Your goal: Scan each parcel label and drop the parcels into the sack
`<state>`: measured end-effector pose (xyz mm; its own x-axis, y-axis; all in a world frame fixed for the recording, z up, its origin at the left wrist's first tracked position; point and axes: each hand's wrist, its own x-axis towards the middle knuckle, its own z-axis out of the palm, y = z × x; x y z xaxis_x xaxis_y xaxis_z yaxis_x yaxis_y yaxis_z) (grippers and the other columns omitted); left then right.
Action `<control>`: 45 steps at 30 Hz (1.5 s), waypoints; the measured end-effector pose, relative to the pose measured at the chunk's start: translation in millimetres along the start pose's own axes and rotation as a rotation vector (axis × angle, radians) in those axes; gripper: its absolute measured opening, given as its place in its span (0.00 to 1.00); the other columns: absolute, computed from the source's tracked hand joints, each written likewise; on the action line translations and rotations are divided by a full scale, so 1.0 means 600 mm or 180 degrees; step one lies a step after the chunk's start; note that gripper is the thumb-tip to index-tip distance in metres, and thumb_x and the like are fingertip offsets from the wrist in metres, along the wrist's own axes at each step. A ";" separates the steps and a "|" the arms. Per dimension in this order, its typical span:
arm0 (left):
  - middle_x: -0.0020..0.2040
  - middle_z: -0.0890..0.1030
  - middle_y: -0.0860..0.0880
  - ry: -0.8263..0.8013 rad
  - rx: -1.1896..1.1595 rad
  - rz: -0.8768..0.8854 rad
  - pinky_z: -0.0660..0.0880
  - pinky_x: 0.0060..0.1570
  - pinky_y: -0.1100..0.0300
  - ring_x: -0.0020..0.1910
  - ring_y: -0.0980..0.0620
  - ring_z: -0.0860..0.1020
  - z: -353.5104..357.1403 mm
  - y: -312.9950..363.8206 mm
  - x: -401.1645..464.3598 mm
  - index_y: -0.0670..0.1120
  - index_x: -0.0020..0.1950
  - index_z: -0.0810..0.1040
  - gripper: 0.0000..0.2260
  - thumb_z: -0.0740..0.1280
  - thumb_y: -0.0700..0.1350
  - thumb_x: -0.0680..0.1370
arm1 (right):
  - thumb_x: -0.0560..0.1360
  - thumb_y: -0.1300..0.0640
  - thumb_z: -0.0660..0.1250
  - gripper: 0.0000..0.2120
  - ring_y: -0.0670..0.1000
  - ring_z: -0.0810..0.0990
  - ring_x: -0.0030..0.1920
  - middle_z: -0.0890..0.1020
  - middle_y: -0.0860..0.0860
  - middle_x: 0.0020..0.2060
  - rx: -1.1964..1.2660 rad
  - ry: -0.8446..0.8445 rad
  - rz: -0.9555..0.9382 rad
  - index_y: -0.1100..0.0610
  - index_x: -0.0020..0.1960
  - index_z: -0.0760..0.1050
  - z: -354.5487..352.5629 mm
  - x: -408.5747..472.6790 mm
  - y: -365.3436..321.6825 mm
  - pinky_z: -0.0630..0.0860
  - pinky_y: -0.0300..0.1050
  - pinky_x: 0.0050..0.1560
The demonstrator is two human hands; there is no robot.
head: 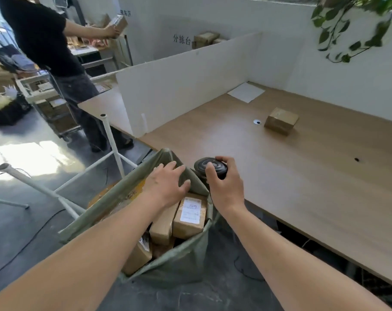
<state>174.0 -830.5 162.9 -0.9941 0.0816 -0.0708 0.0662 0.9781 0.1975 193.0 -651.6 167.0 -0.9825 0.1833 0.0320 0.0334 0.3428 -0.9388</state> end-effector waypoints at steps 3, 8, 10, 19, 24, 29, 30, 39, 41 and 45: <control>0.82 0.66 0.47 0.0062 0.0052 0.0201 0.62 0.79 0.43 0.80 0.42 0.64 -0.009 0.088 0.027 0.54 0.82 0.66 0.29 0.61 0.64 0.82 | 0.80 0.41 0.68 0.14 0.46 0.84 0.52 0.80 0.36 0.50 0.0116 0.0154 0.0001 0.41 0.64 0.72 -0.077 0.020 0.006 0.85 0.57 0.56; 0.82 0.66 0.48 0.0086 0.0044 0.0376 0.63 0.78 0.42 0.80 0.42 0.64 -0.015 0.254 0.071 0.54 0.80 0.68 0.28 0.62 0.63 0.82 | 0.76 0.36 0.66 0.19 0.51 0.86 0.50 0.83 0.40 0.51 0.0167 0.0385 0.0030 0.41 0.63 0.74 -0.230 0.055 0.031 0.84 0.60 0.55; 0.82 0.65 0.48 0.0060 0.0072 0.0469 0.62 0.79 0.43 0.80 0.42 0.63 -0.015 0.318 0.087 0.54 0.81 0.67 0.28 0.62 0.62 0.82 | 0.71 0.32 0.64 0.22 0.52 0.87 0.50 0.84 0.41 0.50 0.0199 0.0479 0.0070 0.40 0.62 0.74 -0.288 0.070 0.045 0.84 0.60 0.55; 0.79 0.69 0.49 0.0130 0.0027 0.0826 0.66 0.74 0.49 0.76 0.45 0.67 -0.009 0.550 0.182 0.54 0.79 0.70 0.27 0.61 0.62 0.82 | 0.70 0.31 0.62 0.23 0.51 0.87 0.49 0.84 0.40 0.49 0.0123 0.0824 0.0133 0.39 0.61 0.75 -0.504 0.145 0.104 0.84 0.61 0.54; 0.78 0.70 0.50 0.0044 0.0023 0.0962 0.69 0.73 0.47 0.76 0.45 0.68 0.002 0.628 0.274 0.55 0.79 0.70 0.28 0.62 0.62 0.80 | 0.71 0.32 0.63 0.23 0.52 0.87 0.48 0.85 0.42 0.49 0.0141 0.1019 0.0197 0.40 0.61 0.75 -0.564 0.224 0.128 0.84 0.60 0.54; 0.76 0.71 0.51 -0.0052 -0.0007 0.1122 0.71 0.70 0.47 0.73 0.45 0.70 0.019 0.684 0.405 0.55 0.79 0.70 0.28 0.63 0.63 0.80 | 0.72 0.33 0.64 0.20 0.50 0.87 0.48 0.85 0.42 0.49 0.0091 0.1167 0.0278 0.40 0.60 0.75 -0.599 0.338 0.157 0.84 0.56 0.53; 0.75 0.72 0.51 -0.0060 -0.0017 0.1145 0.71 0.70 0.47 0.73 0.45 0.70 0.025 0.693 0.436 0.54 0.79 0.71 0.29 0.63 0.63 0.79 | 0.72 0.33 0.64 0.20 0.50 0.87 0.48 0.85 0.42 0.49 0.0085 0.1208 0.0316 0.40 0.60 0.75 -0.602 0.367 0.164 0.84 0.56 0.53; 0.69 0.76 0.53 -0.0388 -0.0155 0.1225 0.74 0.64 0.50 0.66 0.45 0.74 0.088 0.737 0.759 0.57 0.72 0.76 0.24 0.63 0.64 0.77 | 0.69 0.30 0.62 0.24 0.50 0.87 0.49 0.85 0.41 0.49 -0.0015 0.1357 0.0761 0.39 0.60 0.74 -0.578 0.658 0.233 0.83 0.56 0.54; 0.70 0.75 0.51 -0.0489 -0.0168 0.1198 0.73 0.65 0.50 0.68 0.43 0.73 0.107 0.741 0.825 0.55 0.74 0.74 0.25 0.64 0.62 0.79 | 0.69 0.29 0.61 0.24 0.51 0.87 0.50 0.85 0.41 0.49 -0.0034 0.1378 0.0855 0.39 0.60 0.74 -0.569 0.716 0.250 0.83 0.56 0.55; 0.73 0.73 0.48 -0.0679 -0.0164 0.1176 0.72 0.67 0.49 0.71 0.43 0.72 0.152 0.752 0.937 0.52 0.77 0.72 0.28 0.65 0.62 0.79 | 0.76 0.35 0.66 0.17 0.51 0.87 0.50 0.85 0.41 0.50 -0.0125 0.1359 0.1045 0.41 0.62 0.74 -0.560 0.823 0.300 0.83 0.56 0.56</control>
<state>-347.4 -325.6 123.0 -0.8642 0.4677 -0.1858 0.4047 0.8653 0.2956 -224.3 -189.8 129.1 -0.7578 0.6420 -0.1166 0.3409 0.2372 -0.9097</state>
